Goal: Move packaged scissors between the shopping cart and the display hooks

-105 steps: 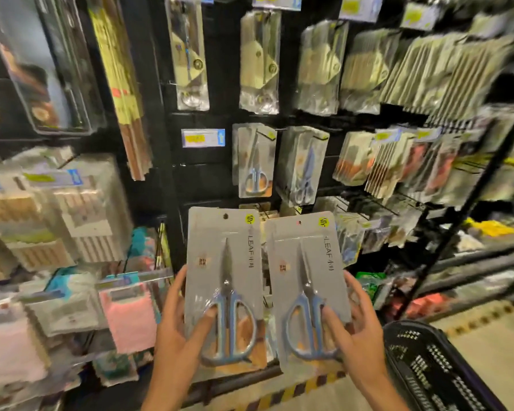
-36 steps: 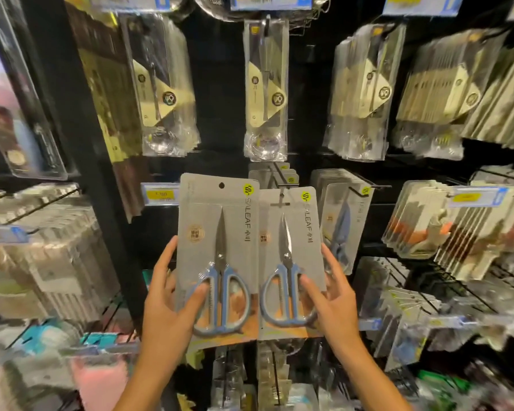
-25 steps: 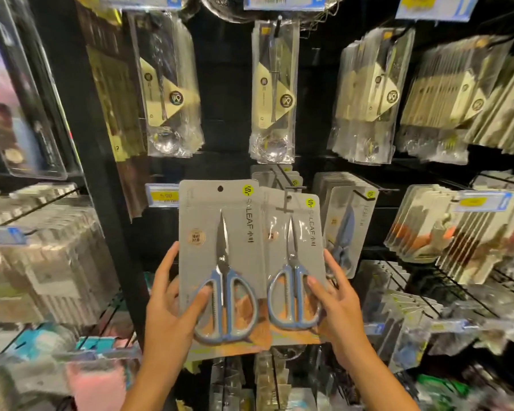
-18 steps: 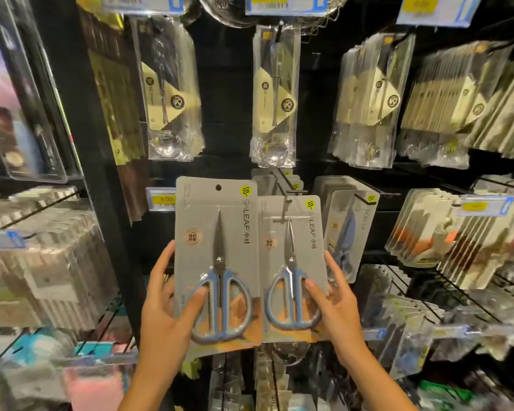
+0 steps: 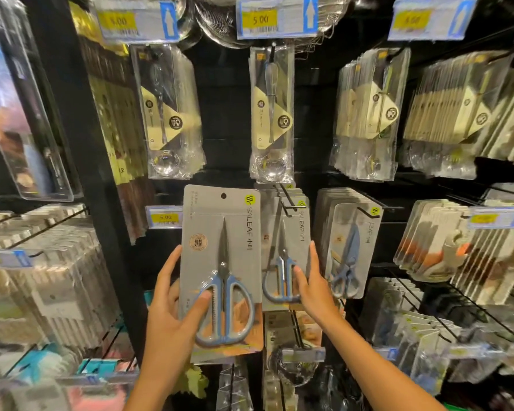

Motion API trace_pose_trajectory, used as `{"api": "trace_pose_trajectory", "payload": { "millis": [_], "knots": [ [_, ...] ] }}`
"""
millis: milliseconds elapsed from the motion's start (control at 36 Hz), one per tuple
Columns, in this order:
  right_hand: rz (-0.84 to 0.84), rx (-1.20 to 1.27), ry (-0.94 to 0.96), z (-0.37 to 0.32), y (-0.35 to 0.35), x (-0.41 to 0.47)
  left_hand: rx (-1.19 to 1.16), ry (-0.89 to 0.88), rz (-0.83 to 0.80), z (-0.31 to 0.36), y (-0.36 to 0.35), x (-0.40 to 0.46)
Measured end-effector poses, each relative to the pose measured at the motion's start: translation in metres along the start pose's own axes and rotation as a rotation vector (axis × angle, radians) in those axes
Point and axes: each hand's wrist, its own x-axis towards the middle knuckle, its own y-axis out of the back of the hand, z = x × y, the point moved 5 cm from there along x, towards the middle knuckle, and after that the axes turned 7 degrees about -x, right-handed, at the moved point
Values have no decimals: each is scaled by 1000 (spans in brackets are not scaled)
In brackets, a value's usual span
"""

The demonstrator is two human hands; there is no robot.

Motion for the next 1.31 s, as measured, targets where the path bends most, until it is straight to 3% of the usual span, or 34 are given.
{"api": "trace_pose_trajectory", "payload": {
  "millis": [361, 694, 889, 1000, 1306],
  "knots": [
    [-17, -93, -127, 28, -25, 59, 6, -26, -15, -5, -12, 6],
    [118, 137, 28, 27, -13, 15, 40, -47, -1, -9, -16, 6],
    [-143, 539, 159, -32, 1, -40, 50, -69, 5, -21, -15, 1],
    [-310, 536, 211, -51, 2, -57, 51, -68, 5, -25, -21, -8],
    [-237, 431, 115, -22, 17, -78, 41, 83, -163, -59, -35, -16]
  ]
}}
